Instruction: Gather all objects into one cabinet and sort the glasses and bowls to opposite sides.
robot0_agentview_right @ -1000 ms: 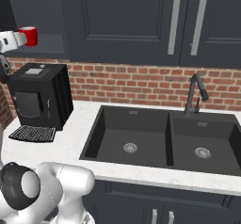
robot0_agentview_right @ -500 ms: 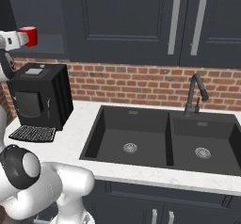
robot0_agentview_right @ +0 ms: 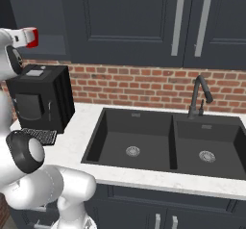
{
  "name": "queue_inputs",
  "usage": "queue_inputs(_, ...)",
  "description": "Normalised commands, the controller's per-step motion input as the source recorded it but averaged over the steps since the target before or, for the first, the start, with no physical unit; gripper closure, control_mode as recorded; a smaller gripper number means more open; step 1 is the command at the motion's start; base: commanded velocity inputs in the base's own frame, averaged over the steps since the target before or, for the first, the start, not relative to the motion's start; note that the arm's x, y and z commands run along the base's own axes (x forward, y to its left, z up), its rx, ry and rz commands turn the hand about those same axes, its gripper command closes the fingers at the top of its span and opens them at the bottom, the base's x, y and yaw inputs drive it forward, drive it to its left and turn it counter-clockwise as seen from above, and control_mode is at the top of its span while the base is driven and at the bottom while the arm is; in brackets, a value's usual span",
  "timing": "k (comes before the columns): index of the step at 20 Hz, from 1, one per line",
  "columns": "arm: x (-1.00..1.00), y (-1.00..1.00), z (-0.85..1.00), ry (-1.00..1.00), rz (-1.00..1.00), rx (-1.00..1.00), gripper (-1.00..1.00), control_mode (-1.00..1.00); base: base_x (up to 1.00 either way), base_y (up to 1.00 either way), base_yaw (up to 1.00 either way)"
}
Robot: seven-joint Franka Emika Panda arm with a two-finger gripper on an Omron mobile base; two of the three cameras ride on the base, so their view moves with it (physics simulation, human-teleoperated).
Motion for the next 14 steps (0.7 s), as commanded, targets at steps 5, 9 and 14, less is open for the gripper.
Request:
queue_inputs(5, 0.11, 0.00, 0.00, 0.00, -0.03, 0.00, -1.00, -1.00, 0.00, 0.00, 0.00)
queue_inputs(9, 0.09, 0.04, 0.00, 0.00, -0.03, 0.00, -1.00, -1.00, 0.00, 0.00, 0.00)
queue_inputs(14, 0.15, 0.10, 0.00, 0.00, -0.03, 0.00, -1.00, -1.00, 0.00, 0.00, 0.00)
